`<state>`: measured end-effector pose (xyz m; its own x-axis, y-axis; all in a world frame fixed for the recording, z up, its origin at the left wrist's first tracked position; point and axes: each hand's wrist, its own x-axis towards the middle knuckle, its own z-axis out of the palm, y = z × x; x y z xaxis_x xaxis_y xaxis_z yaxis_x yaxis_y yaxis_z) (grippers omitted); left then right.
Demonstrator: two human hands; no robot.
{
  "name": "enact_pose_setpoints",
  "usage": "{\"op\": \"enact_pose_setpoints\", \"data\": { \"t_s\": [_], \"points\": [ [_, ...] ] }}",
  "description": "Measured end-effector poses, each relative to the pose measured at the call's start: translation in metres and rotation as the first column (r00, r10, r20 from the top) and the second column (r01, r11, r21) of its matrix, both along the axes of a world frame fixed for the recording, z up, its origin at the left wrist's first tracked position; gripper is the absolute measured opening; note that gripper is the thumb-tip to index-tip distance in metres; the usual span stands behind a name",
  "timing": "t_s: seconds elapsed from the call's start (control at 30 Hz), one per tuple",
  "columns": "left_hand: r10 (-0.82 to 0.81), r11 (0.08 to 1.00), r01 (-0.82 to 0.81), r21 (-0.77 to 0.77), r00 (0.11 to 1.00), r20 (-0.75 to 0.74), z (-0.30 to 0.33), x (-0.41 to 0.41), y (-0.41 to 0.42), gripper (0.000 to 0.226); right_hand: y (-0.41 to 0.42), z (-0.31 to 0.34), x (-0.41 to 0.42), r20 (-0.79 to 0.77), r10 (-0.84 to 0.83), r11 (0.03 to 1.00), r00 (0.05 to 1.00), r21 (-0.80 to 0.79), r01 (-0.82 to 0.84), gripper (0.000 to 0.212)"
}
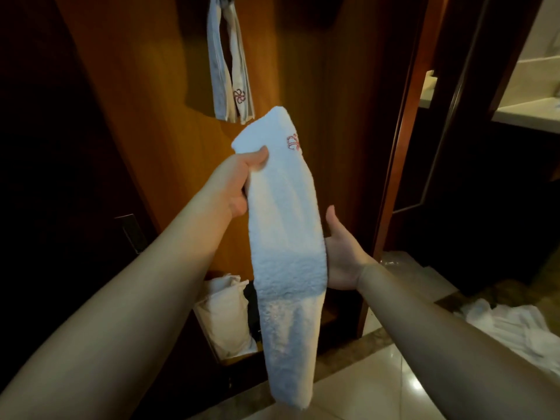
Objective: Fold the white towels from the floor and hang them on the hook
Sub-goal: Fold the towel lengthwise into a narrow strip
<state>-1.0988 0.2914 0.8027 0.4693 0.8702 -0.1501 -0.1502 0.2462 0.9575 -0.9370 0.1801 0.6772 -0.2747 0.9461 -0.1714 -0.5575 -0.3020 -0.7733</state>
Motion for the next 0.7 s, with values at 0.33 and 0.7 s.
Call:
{"op": "enact_pose_setpoints", "data": {
  "t_s": [0.33, 0.7],
  "points": [
    [0.129, 0.991, -0.131, -0.041, 0.991, -0.040, 0.019, -0.006, 0.039, 0.022, -0.008, 0.014, -0.004, 0.216, 0.183, 0.980, 0.959, 0.033, -0.195, 0.077],
    [0.020, 0.999, -0.027, -0.042, 0.988, -0.155, -0.003, 0.000, 0.043, 0.043, -0.020, 0.054, -0.006, 0.175, 0.210, 0.973, 0.962, 0.057, -0.223, 0.069]
  ]
}}
